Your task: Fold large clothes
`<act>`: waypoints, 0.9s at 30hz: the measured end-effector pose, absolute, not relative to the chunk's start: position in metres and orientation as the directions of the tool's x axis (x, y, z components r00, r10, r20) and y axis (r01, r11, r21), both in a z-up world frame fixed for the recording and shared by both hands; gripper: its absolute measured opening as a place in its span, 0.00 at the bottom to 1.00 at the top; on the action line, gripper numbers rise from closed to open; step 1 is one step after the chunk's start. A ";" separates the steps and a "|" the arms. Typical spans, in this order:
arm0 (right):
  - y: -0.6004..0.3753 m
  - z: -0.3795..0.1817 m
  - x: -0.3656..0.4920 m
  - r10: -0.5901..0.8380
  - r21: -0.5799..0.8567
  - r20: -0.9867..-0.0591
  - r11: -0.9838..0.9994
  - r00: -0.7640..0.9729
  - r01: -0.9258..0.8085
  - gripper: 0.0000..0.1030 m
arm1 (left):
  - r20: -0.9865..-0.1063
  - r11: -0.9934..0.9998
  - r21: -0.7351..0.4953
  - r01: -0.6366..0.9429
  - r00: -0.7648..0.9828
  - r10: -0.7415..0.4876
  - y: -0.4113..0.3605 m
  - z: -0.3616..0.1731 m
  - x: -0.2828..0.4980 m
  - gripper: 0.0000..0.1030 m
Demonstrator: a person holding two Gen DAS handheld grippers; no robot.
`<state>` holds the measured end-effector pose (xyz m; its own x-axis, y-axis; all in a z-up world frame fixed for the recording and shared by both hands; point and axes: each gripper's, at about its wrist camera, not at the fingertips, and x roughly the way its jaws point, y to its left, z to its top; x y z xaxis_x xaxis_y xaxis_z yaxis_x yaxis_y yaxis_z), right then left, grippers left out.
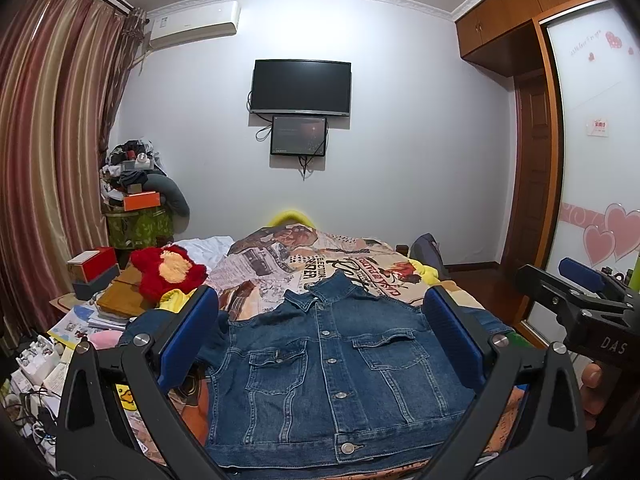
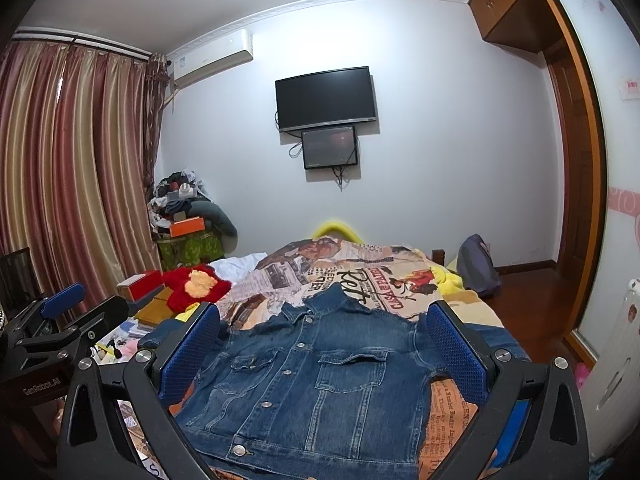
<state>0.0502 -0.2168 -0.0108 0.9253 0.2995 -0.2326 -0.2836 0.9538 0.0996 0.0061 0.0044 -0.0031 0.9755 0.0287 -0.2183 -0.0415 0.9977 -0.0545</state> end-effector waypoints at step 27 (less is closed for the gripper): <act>-0.214 -0.011 0.051 0.302 0.094 -0.239 0.953 0.923 -0.288 1.00 | -0.225 0.996 -0.061 -0.058 0.973 0.043 0.008 -0.002 0.008 1.00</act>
<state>0.0512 -0.2143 -0.0109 0.9228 0.3022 -0.2391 -0.2879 0.9531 0.0938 0.0085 0.0082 -0.0017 0.9735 0.0425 -0.2248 -0.0577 0.9964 -0.0613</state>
